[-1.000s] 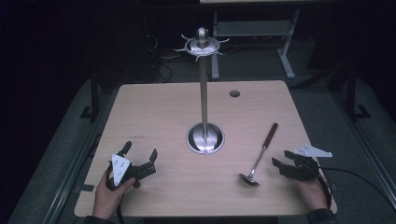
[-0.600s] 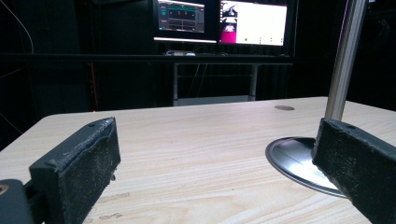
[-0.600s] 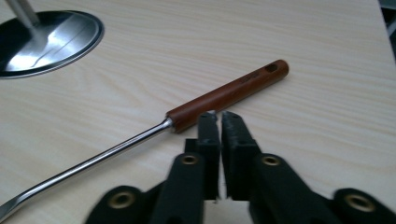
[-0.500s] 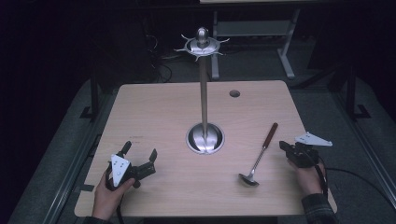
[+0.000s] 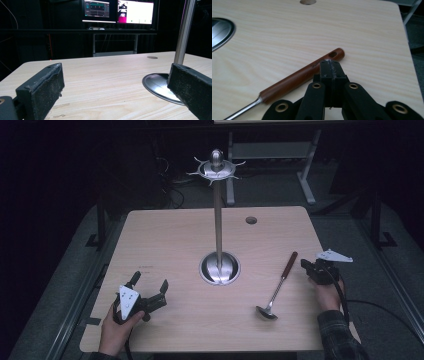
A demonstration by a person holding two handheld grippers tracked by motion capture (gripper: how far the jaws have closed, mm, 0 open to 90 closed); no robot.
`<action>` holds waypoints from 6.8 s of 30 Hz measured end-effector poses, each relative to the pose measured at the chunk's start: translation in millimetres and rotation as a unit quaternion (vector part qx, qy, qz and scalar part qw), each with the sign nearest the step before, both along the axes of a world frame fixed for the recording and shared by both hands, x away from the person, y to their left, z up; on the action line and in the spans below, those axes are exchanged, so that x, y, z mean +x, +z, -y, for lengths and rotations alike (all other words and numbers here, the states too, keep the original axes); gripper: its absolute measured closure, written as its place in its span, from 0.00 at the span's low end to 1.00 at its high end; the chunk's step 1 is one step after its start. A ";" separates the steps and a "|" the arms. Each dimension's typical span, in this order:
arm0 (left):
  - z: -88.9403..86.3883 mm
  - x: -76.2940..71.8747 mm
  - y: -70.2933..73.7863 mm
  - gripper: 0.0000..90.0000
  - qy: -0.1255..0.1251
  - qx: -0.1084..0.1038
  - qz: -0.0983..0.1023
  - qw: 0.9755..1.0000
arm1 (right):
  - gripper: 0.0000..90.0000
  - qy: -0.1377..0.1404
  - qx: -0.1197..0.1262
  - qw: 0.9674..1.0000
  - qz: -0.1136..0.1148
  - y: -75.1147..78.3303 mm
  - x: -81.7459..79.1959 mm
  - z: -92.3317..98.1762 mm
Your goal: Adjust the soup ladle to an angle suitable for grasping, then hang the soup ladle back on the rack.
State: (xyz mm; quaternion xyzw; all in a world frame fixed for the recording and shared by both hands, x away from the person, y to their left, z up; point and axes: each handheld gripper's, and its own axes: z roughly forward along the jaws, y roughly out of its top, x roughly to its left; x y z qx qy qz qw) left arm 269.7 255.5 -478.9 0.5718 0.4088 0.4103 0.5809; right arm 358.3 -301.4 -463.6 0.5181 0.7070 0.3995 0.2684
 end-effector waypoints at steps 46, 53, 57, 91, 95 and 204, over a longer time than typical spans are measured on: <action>-0.3 -0.5 0.1 0.00 0.000 0.002 0.001 1.000 | 1.00 0.073 -0.008 0.996 -0.054 -16.7 30.6 -37.2; -0.3 -0.3 0.1 0.00 0.000 0.001 0.001 1.000 | 1.00 0.089 -0.003 0.995 -0.052 -16.5 30.6 -45.3; -0.4 -0.4 0.1 0.00 0.000 0.001 0.001 1.000 | 1.00 0.102 -0.003 0.993 -0.051 -16.4 30.7 -51.9; -0.6 -0.5 0.0 0.00 0.000 0.000 0.002 1.000 | 1.00 0.200 0.010 0.978 -0.049 -15.3 26.9 -102.5; -0.8 -0.4 0.1 0.00 0.000 -0.002 0.002 1.000 | 1.00 0.199 0.015 0.978 -0.060 -5.0 23.0 -101.2; -0.6 -0.8 -0.1 0.00 0.000 -0.002 0.004 1.000 | 0.82 0.160 -0.054 0.954 -0.249 57.2 19.4 -71.0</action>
